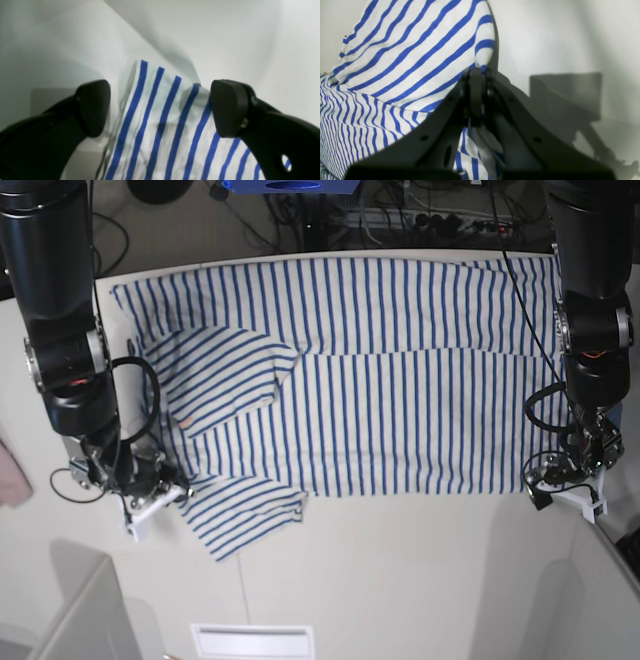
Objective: Fold the T-shirt properly
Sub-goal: 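Lift the hem corners and fold them toward the collar edge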
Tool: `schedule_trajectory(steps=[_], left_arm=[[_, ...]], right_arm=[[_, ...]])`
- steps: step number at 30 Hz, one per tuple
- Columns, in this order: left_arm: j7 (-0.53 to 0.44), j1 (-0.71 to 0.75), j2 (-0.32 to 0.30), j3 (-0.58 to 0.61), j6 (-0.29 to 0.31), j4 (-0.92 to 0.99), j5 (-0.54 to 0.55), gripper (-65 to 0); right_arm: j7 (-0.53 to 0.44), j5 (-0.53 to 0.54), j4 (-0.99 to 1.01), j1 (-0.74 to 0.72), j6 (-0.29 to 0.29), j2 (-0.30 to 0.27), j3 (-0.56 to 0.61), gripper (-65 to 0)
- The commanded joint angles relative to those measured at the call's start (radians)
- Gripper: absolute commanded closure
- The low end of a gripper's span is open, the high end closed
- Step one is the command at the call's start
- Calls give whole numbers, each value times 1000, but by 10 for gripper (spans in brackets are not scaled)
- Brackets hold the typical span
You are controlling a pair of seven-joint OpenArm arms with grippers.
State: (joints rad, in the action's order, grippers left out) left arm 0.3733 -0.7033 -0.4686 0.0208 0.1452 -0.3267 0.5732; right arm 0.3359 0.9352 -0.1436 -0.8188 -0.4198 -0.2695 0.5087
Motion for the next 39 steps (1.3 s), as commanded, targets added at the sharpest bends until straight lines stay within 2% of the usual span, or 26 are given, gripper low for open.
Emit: schedule_trajectory(steps=[1, 3, 4, 11, 12, 18, 22, 28, 37, 39], left_arm=[[5, -22, -14, -2, -2, -5, 6, -604], [5, -9, -14, 8, -2, -5, 6, -558], [5, -2, -14, 8, 0, -12, 6, -513], [5, 7, -14, 0, 0, -13, 6, -20], [5, 7, -14, 1, 0, -15, 6, 0], [16, 61, -19, -2, 0, -165, 9, 0], [76, 107, -20, -5, 0, -251, 11, 0], [172, 193, -22, -183, 0, -384, 3, 0], [246, 297, -22, -209, 0, -621, 11, 0], [260, 325, -22, -258, 0, -658, 11, 0]], right_arm=[[-13, 9, -11, -37, -6, -12, 1, 0], [-13, 9, -11, -37, -6, -12, 1, 0], [-13, 8, -11, -37, -6, -11, 1, 0], [-16, 8, -11, -37, -6, -6, 1, 0], [-16, 8, -11, -37, -6, -6, 1, 0], [-18, 8, -12, -38, -6, -9, -5, 0], [-11, 9, -101, -30, -6, -24, -8, 0], [-11, 12, -173, -3, -6, -49, -8, 0], [-11, 14, -259, 46, -6, -99, -14, 0], [-11, 14, -287, 66, -6, -103, -65, 0]])
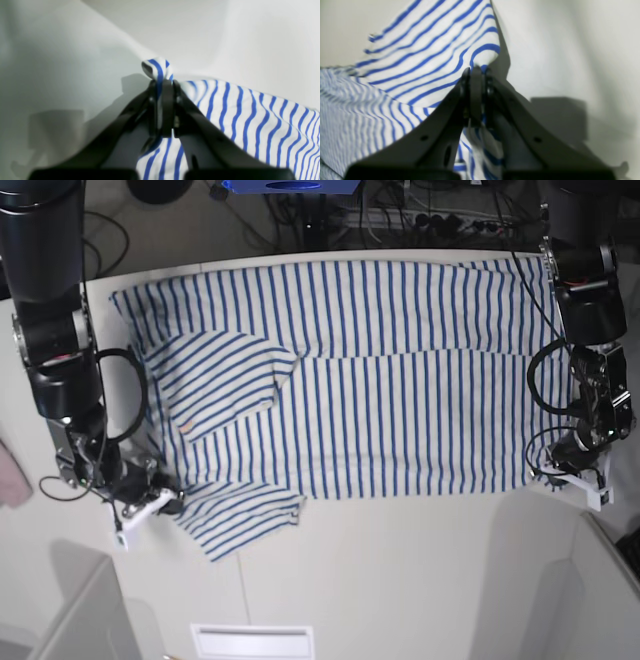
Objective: Fold the T-shirt properly
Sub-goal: 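Lift the hem corners and fold them toward the collar edge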
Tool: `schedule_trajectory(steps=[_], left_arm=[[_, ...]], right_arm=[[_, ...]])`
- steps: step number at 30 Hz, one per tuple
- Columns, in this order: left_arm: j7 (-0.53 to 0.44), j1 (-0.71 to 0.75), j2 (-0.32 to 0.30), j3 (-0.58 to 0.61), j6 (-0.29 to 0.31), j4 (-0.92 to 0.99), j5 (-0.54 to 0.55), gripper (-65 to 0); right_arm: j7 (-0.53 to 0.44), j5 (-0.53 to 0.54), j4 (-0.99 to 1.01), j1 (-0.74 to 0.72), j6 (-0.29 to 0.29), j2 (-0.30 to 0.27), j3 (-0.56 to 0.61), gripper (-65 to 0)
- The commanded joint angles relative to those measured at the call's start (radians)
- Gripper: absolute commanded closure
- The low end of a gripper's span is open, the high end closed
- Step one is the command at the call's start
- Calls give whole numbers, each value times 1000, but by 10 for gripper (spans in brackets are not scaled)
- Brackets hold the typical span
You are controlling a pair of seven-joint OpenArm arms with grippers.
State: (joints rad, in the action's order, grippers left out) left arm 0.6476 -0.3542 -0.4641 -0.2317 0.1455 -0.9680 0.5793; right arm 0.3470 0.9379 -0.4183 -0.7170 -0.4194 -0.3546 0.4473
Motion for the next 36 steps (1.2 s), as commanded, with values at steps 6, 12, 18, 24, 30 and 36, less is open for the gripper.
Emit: schedule_trajectory(steps=[6, 12, 18, 24, 30, 36], left_arm=[[68, -7, -25, -74, 105, -50, 3, 0], [79, 27, -26, -134, 111, -90, 3, 0], [154, 63, -26, -183, 111, -210, 1, 0], [169, 90, -26, -189, 111, -285, 3, 0], [169, 146, -26, -239, 111, -335, 3, 0], [169, 174, -26, -289, 113, -352, 3, 0]], right_arm=[[-22, 5, -110, 43, -6, -44, -109, 0], [7, 8, -135, 61, -6, -48, -115, 0], [8, 11, -136, 61, -6, -59, -118, 0], [8, 114, -136, 63, -6, -67, -115, 0], [56, 134, -147, 66, -12, -68, -117, 0], [114, 128, -331, 170, -11, -68, -270, 0]])
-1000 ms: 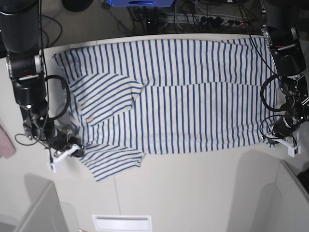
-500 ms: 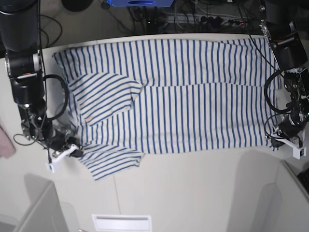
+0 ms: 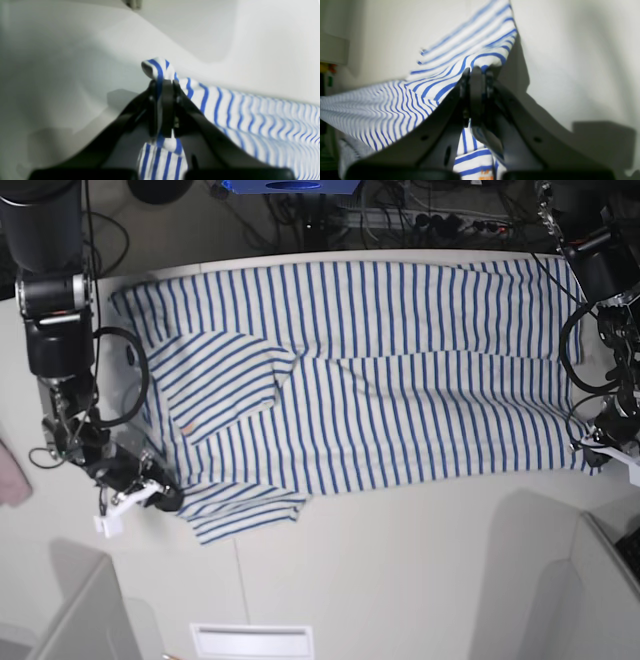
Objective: Fold the T-shirt properly
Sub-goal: 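Lift the hem corners and fold them toward the collar edge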
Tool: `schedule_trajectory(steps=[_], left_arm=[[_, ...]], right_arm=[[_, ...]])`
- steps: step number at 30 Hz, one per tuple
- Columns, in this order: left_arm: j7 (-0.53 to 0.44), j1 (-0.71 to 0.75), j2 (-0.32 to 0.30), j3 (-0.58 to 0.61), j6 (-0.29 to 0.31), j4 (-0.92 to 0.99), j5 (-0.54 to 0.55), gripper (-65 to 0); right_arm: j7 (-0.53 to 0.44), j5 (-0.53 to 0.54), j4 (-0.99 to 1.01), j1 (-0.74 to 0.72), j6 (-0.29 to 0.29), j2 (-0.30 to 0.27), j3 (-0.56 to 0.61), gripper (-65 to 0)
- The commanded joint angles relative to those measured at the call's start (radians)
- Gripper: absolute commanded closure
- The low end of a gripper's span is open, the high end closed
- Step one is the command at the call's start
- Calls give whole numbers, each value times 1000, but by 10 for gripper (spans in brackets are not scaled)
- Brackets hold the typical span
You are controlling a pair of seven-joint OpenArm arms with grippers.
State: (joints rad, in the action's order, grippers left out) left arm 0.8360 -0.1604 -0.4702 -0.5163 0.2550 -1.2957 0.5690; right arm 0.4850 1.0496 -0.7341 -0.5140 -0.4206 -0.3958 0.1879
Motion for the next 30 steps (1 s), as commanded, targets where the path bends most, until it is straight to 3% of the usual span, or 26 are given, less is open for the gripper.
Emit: schedule_trajectory(steps=[1, 8, 13, 17, 24, 27, 30], left_arm=[[-19, -18, -20, -5, 4, -31, 15, 0], [-17, 25, -17, -14, 4, -129, 16, 0], [38, 25, -17, -17, 7, -141, 16, 0], [44, 46, -15, -17, 77, -178, 16, 0], [44, 104, -15, -18, 88, -193, 16, 0], [44, 140, -15, -77, 91, -223, 16, 0], [45, 170, -15, -107, 137, -258, 16, 0]], right_arm=[[-7, 14, -35, -22, -10, -27, -35, 0], [47, 14, -127, 30, -10, -27, -81, 0], [42, 14, -127, 50, -10, -27, -83, 0], [28, 14, -175, 84, -10, -41, -84, 0], [8, 14, -267, 160, -10, -59, -113, 0], [8, 14, -269, 182, -11, -59, -152, 0], [8, 19, -270, 194, -11, -65, -158, 0]])
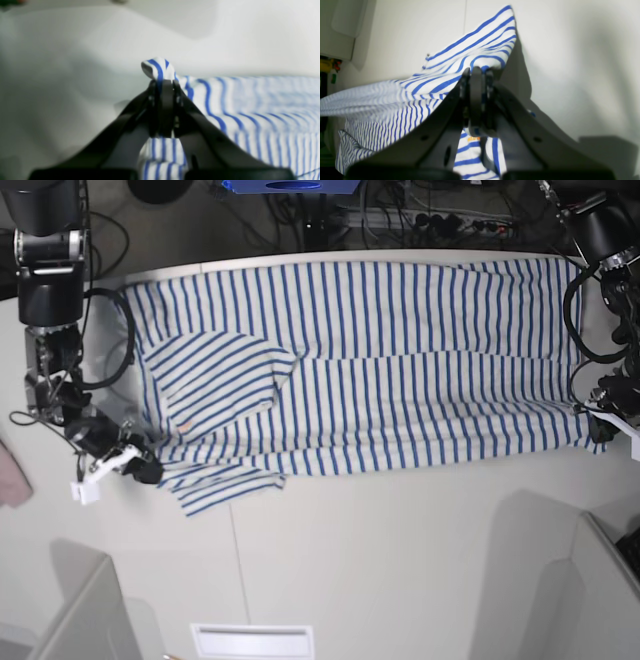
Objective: Fold the T-shirt properly
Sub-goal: 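Lift the hem corners and fold them toward the collar edge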
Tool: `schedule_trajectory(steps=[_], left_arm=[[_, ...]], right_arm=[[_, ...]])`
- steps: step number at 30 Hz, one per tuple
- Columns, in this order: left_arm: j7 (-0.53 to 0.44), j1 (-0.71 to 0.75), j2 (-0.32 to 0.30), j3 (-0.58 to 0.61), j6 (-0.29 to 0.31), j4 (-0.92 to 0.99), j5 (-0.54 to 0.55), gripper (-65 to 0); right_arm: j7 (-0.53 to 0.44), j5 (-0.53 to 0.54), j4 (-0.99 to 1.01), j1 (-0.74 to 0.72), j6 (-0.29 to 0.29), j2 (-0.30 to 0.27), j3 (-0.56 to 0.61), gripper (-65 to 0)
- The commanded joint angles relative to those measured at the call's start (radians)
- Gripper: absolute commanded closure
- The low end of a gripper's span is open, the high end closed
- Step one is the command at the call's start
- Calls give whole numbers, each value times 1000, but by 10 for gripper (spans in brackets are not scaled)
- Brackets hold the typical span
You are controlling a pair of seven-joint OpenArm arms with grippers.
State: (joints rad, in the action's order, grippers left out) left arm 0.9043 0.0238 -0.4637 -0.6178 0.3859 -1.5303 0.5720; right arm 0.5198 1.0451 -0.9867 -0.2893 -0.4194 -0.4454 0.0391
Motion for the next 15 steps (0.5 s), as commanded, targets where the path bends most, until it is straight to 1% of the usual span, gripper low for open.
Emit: schedule_trajectory(steps=[1, 3, 7, 9, 13, 15], left_arm=[[-23, 0, -22, -11, 17, -32, 13, 0], [-23, 23, -22, -6, 17, -49, 13, 0], [-24, 41, -19, -11, 18, -51, 12, 0], [-24, 52, -19, -14, 18, -62, 12, 0], [-24, 77, -20, -14, 18, -121, 10, 0], [-24, 90, -22, -14, 18, -149, 10, 0]], right_arm=[[-26, 25, -18, -24, -12, -16, -9, 0], [-26, 25, -33, -14, -12, -16, -9, 0], [-26, 27, -128, 34, -12, -16, -17, 0], [-23, 27, -163, 65, -12, -10, -64, 0], [49, 27, -217, 101, -12, -8, -153, 0], [70, 27, -252, 121, -12, -8, -173, 0]])
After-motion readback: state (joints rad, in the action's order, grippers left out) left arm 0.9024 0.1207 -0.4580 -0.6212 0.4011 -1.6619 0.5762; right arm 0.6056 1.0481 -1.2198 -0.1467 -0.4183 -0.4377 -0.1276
